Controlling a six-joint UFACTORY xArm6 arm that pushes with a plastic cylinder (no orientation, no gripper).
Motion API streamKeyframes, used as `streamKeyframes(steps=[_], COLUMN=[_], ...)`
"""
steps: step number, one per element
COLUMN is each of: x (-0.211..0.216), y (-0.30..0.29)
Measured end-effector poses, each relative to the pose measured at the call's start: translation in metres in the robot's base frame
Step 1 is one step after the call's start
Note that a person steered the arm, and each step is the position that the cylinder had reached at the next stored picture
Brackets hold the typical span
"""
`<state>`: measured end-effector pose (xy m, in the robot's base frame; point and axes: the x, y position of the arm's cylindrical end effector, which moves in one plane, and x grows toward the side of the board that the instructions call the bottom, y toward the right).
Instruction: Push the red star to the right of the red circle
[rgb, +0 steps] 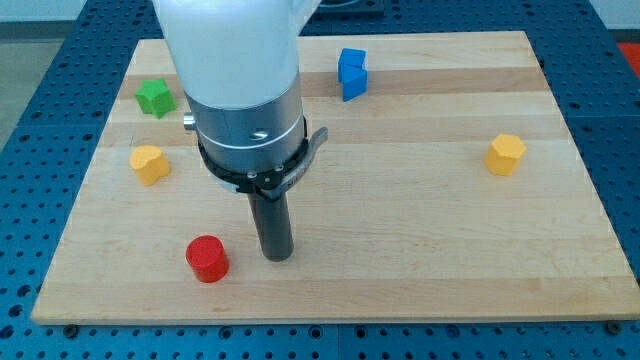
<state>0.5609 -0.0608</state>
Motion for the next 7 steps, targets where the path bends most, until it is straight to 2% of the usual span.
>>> streamKeyframes(steps=[1, 3, 4, 5, 7], x=[0.046, 0.046, 0.042, 0.025, 0.019], y=[0.0, -0.008, -0.031, -0.034, -0.017])
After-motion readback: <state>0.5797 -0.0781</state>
